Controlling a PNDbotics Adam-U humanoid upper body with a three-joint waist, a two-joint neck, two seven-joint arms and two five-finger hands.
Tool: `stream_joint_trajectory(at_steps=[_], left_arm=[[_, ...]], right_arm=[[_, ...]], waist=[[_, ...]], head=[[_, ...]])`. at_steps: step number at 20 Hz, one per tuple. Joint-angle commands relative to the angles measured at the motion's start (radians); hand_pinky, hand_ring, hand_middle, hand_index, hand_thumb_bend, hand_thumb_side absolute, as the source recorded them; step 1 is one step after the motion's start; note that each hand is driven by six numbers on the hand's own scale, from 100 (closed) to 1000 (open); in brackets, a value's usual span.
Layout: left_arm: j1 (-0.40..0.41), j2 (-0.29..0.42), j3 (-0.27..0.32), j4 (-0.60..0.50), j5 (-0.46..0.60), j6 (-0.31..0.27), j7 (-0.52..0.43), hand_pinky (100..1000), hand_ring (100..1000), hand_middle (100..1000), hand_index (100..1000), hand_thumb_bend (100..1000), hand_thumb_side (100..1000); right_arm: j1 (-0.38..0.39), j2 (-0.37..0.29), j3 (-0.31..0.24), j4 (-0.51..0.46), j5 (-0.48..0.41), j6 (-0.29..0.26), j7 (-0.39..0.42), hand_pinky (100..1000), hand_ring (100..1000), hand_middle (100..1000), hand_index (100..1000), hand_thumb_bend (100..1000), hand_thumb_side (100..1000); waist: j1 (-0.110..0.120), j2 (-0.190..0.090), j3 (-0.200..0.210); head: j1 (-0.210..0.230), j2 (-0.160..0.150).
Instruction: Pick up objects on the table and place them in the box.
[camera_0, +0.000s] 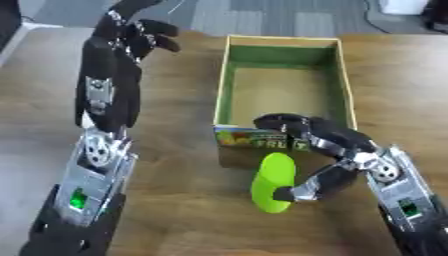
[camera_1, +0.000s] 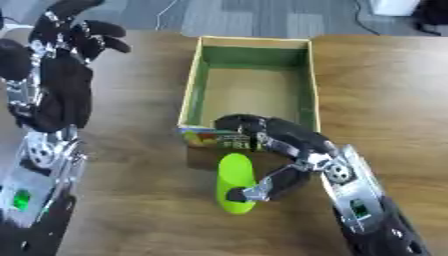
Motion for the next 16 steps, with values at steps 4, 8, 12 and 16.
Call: stream_joint_trajectory(at_steps=[4, 8, 12, 16], left_arm=[[-0.009, -0.002, 0.002, -0.014, 0.002, -0.003, -0.004, 515, 612, 749, 794, 566, 923], [-0.009, -0.003, 0.002, -0.013, 0.001, -0.004, -0.004, 515, 611, 749, 794, 567, 923], [-0.009, -0.004, 0.002, -0.013, 0.001, -0.004, -0.005, 515, 611, 749, 794, 567, 924], [-0.008, -0.006, 0.001, -0.013, 0.000, -0.004, -0.005, 515, 611, 749, 794, 567, 924]], right_arm=[[-0.014, -0.008, 0.009, 0.023, 0.022, -0.066, 0.076, 496, 958, 948, 1000, 641, 632], [-0.007, -0.002, 0.011, 0.056, 0.019, -0.072, 0.062, 473, 948, 942, 1000, 643, 620], [-0.001, 0.010, 0.011, 0.081, 0.042, -0.076, 0.053, 465, 945, 940, 1000, 638, 614], [0.010, 0.028, 0.018, 0.094, 0.023, -0.105, -0.015, 132, 847, 849, 978, 668, 613]], waist=[[0.000, -0.013, 0.002], [0.001, -0.011, 0.003], [0.004, -0.009, 0.004], [0.005, -0.007, 0.004]], head=[[-0.015, 0.000], [-0.016, 0.000], [-0.019, 0.000], [-0.023, 0.000]])
